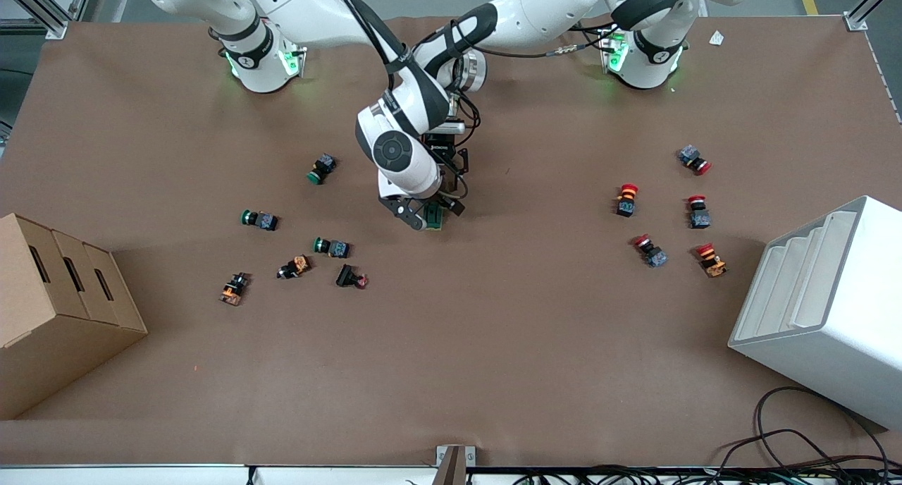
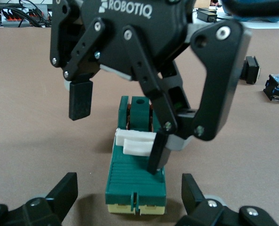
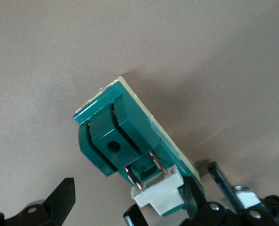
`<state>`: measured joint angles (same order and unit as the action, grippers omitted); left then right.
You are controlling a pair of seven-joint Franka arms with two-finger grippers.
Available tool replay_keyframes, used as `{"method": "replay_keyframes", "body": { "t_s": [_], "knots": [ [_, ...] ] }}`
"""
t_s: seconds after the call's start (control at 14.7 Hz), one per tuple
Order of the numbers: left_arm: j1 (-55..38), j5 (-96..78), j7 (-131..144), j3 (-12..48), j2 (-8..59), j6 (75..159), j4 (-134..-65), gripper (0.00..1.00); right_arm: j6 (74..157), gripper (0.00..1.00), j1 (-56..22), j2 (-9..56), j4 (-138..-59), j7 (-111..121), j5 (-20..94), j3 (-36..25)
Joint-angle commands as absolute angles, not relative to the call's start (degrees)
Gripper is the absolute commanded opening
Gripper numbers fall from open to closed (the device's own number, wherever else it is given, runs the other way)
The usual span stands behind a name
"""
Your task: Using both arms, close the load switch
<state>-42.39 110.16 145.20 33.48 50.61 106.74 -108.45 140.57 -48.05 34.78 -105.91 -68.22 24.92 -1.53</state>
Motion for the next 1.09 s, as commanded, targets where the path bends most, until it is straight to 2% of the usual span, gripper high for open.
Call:
{"method": "replay_keyframes", "body": {
  "t_s": [0.0, 0.48, 1.02],
  "knots": [
    [-42.9, 111.4, 146.3, 33.1, 50.6, 105.7, -108.4, 0.98, 142.4, 1.00, -48.7, 35.5, -105.2, -68.6, 28.3, -2.2],
    [-42.2, 111.4, 147.0, 33.1, 50.4, 105.7, -108.4, 0.98, 141.0, 1.00, -43.4, 35.9, -99.2, -67.5, 28.5, -2.5],
    [-41.9, 111.3, 147.3, 32.5, 50.4, 105.7, -108.6, 0.98, 141.5, 1.00, -43.8, 40.4, -94.5, -67.7, 28.0, -2.5]
  ]
}}
